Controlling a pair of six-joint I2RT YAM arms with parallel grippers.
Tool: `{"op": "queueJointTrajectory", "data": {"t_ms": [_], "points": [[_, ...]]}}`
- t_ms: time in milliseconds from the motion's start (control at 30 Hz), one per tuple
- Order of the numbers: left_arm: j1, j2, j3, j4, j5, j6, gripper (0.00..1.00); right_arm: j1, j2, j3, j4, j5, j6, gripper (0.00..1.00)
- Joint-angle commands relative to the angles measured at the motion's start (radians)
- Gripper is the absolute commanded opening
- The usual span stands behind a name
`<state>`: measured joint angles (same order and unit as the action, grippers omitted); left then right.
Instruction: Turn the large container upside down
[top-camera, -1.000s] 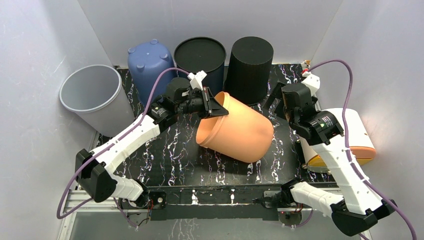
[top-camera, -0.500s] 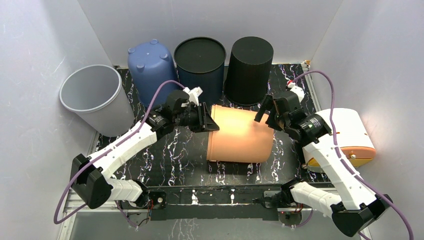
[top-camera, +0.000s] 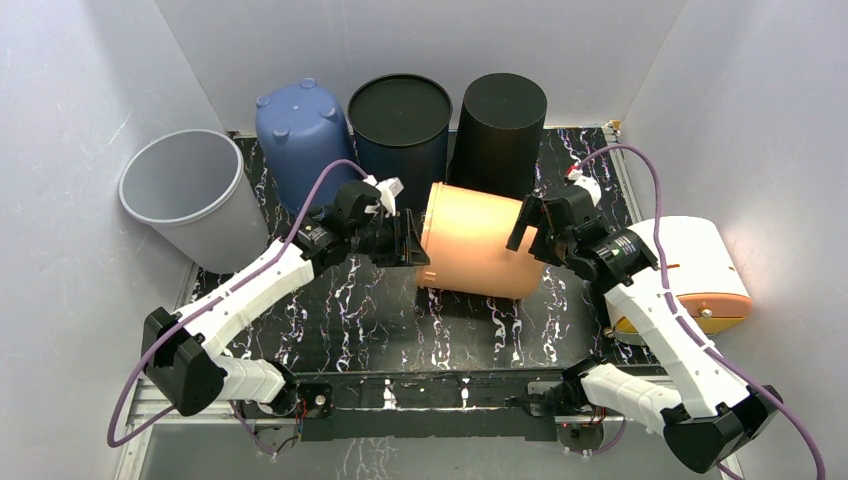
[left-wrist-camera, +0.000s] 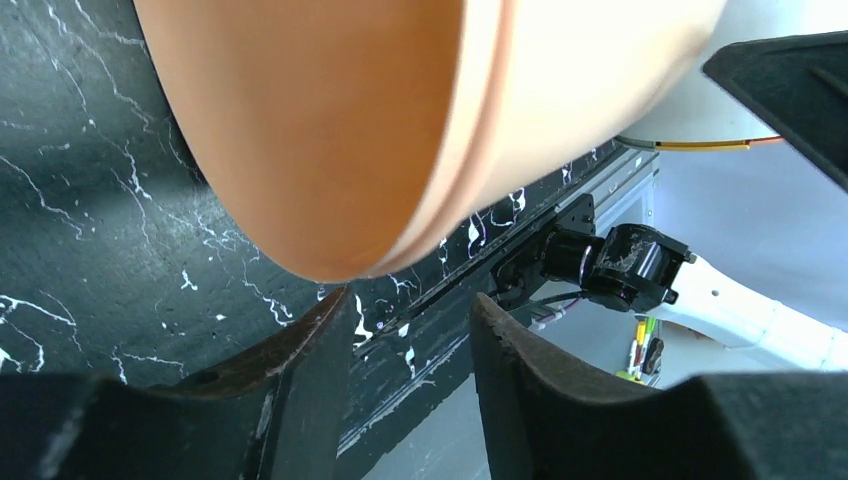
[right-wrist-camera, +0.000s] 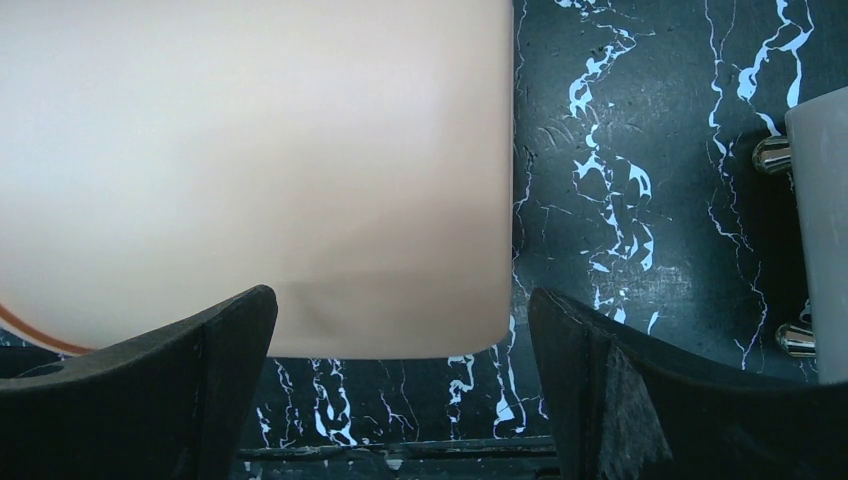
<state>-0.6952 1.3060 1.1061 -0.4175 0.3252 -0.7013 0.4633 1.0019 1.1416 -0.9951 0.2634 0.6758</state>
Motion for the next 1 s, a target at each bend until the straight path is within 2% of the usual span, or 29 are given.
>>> {"op": "queueJointTrajectory", "data": {"t_ms": [0, 133, 267, 500, 633, 800, 967], "points": [[0.002, 0.007, 0.094, -0.058, -0.018, 0.056, 0.47, -0.003, 0.009, 0.025, 0.032, 0.031, -0.04, 0.98], [0.002, 0.016, 0.129, -0.069, -0.021, 0.065, 0.51, -0.002, 0.022, 0.051, 0.033, 0.047, -0.056, 0.98], [0.002, 0.027, 0.167, -0.078, -0.039, 0.077, 0.59, -0.002, 0.029, 0.08, 0.028, 0.076, -0.071, 0.98], [-0.003, 0.11, 0.335, -0.145, -0.168, 0.144, 0.71, -0.018, 0.071, 0.158, 0.017, 0.111, -0.091, 0.98], [-0.007, 0.156, 0.416, -0.149, -0.251, 0.182, 0.73, -0.049, 0.102, 0.202, 0.035, 0.074, -0.107, 0.98], [-0.019, 0.196, 0.446, -0.1, -0.351, 0.236, 0.75, -0.101, 0.122, 0.237, 0.068, 0.005, -0.109, 0.98], [-0.092, 0.232, 0.476, -0.044, -0.481, 0.323, 0.73, -0.115, 0.123, 0.243, 0.078, -0.013, -0.112, 0.98]]}}
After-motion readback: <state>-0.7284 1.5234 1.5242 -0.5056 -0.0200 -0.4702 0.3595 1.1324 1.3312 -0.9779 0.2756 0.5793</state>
